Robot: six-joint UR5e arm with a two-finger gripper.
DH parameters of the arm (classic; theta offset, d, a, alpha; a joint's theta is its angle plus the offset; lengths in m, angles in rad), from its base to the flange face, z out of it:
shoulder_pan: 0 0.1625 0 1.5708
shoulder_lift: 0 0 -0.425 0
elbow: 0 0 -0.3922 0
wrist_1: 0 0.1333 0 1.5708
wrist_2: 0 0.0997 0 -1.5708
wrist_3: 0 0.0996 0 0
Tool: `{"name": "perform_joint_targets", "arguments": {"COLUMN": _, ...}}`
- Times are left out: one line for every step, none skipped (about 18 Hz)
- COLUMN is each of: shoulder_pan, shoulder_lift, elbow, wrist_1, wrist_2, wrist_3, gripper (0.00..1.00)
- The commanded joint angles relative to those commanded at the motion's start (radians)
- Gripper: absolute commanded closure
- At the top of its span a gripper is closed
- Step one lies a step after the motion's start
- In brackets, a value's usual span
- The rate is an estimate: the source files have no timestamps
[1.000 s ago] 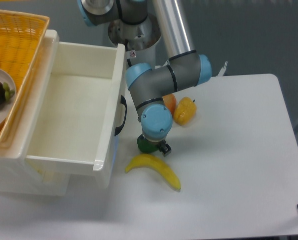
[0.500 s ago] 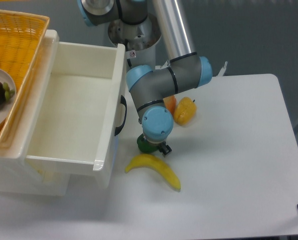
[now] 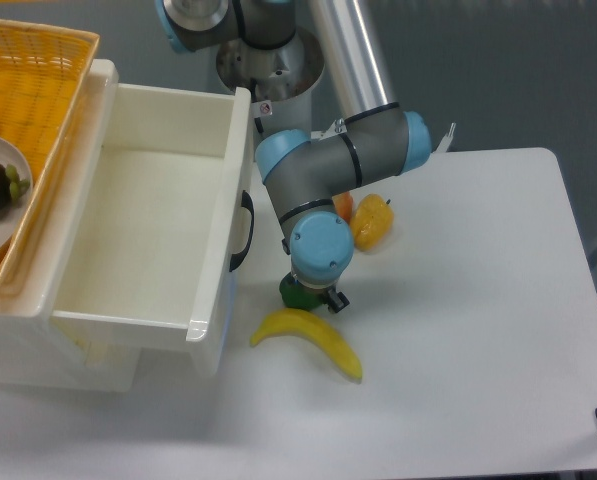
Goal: Pick up the green chilies
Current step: 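Lift the grasped green bell pepper up off the table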
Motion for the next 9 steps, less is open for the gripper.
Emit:
{"name": "perform_joint_targets", "arguments": {"shoulder_pan": 0.011, "shoulder_lift": 0.018, "elbow": 0.002, "wrist_1": 0.0, "wrist_2": 0.0, "wrist_3": 0.002, "gripper": 0.69}}
{"name": "perform_joint_targets", "arguments": {"shoulder_pan": 0.02, "shoulder_lift": 0.031, "elbow": 0.002, "wrist_1": 0.0, "wrist_2": -0.002, "wrist_3": 0.002, "gripper": 0.69}}
{"name": "perform_joint_targets", "arguments": {"shoulder_pan": 0.031, "shoulder_lift": 0.044, "elbow": 0.002, "wrist_1": -0.002, "wrist_2": -0.002, "wrist_3": 0.002, "gripper": 0.69}}
{"name": "perform_joint_targets", "arguments": {"shoulder_pan": 0.044, "shoulder_lift": 0.063, "elbow": 0.002, "wrist_1": -0.002, "wrist_2": -0.005, "wrist_3": 0.002, "gripper": 0.69}}
{"name": "perform_joint_targets", "arguments": {"shoulder_pan": 0.058, "shoulder_lift": 0.083, "elbow": 0.003, "wrist_1": -0.003, "wrist_2": -0.017, "wrist_3": 0.003, "gripper": 0.69}}
{"name": "perform_joint_targets", "arguments": {"shoulder_pan": 0.072, "shoulder_lift": 0.106, "elbow": 0.002, "wrist_1": -0.006, "wrist_2": -0.031, "wrist_3": 0.002, "gripper": 0.69}}
{"name": "perform_joint_targets", "arguments": {"shoulder_pan": 0.084, "shoulder_lift": 0.124, "elbow": 0.002, "wrist_1": -0.02, "wrist_2": -0.038, "wrist_3": 0.002, "gripper": 0.69}}
{"name": "perform_joint_targets", "arguments": {"shoulder_pan": 0.101, "shoulder_lift": 0.14, "elbow": 0.003, "wrist_1": -0.028, "wrist_2": -0.044, "wrist_3": 0.002, "gripper": 0.69}}
{"name": "perform_joint_targets", "arguments": {"shoulder_pan": 0.11, "shoulder_lift": 0.15, "elbow": 0.005, "wrist_1": -0.031, "wrist_2": -0.054, "wrist_3": 0.002, "gripper": 0.69}}
